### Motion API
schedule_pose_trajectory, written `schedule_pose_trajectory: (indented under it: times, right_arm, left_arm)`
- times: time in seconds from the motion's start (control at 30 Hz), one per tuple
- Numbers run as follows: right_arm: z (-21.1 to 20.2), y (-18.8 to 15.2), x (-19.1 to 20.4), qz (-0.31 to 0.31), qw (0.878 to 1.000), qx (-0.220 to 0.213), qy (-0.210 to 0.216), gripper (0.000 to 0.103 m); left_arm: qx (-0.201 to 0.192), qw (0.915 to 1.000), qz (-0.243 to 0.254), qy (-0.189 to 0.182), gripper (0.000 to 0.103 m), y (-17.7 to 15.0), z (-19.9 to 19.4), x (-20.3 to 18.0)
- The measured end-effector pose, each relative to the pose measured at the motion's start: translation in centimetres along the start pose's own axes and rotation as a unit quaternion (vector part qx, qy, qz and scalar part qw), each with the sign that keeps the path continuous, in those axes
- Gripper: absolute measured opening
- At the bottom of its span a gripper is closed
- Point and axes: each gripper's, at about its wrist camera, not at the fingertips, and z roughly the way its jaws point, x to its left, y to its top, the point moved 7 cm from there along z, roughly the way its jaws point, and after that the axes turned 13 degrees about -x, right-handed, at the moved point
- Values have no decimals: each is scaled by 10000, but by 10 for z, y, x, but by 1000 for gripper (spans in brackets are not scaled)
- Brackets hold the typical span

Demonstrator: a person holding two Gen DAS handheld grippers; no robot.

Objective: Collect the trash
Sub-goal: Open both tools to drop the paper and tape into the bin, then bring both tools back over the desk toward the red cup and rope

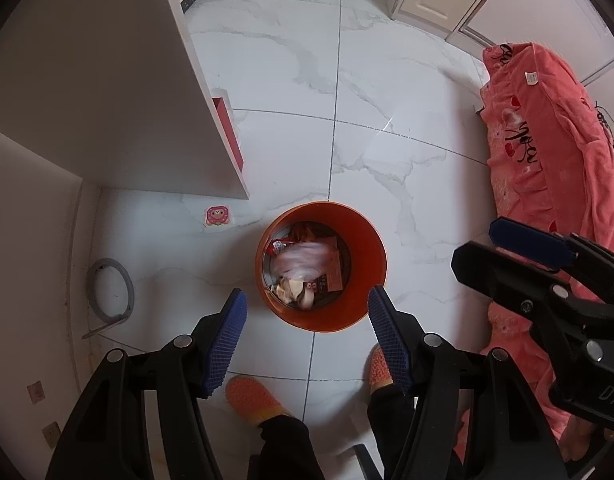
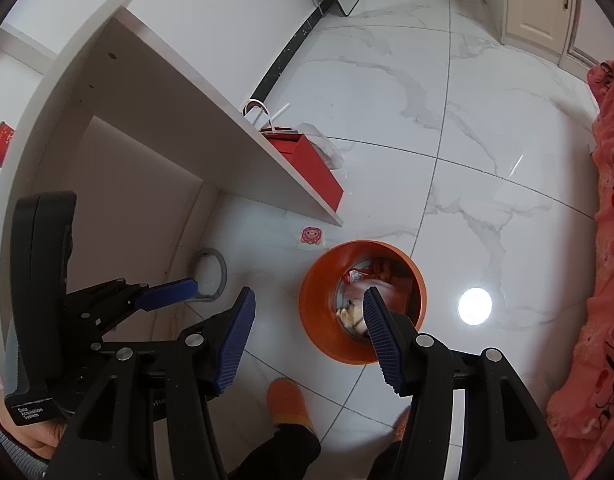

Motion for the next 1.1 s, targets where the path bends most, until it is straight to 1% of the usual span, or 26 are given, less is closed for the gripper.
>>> schedule_pose_trajectory:
  times: [0.13, 0.3, 0.6, 0.7, 0.87, 0.97, 1.1]
  right_arm:
    - [-12, 1, 5, -32, 10000, 2, -23, 57]
    - [-33, 7, 10, -73, 9999, -30, -68, 57]
    - [-90, 26, 35, -255, 9993, -280, 16, 57]
    - [-117, 35, 51, -336, 9985, -412, 96, 57]
    - [-164, 48, 90, -614, 9954, -645, 341, 57]
    - [-179, 55, 113, -784, 9931, -710, 516, 57]
    - [-199, 62, 148, -1096, 9883, -762, 738, 57]
  left_arm:
    - [-88, 10000, -17, 15, 64, 4, -14, 0]
    - [-327, 9994, -11, -57, 64, 14, -41, -4]
    - [-702, 9975, 8, -26, 64, 24, -98, -11]
    - [-922, 9957, -55, 1, 64, 28, -129, -7]
    - [-1344, 9908, -113, 79, 64, 35, -189, 2]
    - [-1561, 9875, -203, 93, 64, 33, -219, 12]
    - [-1806, 9828, -269, 265, 64, 29, -252, 28]
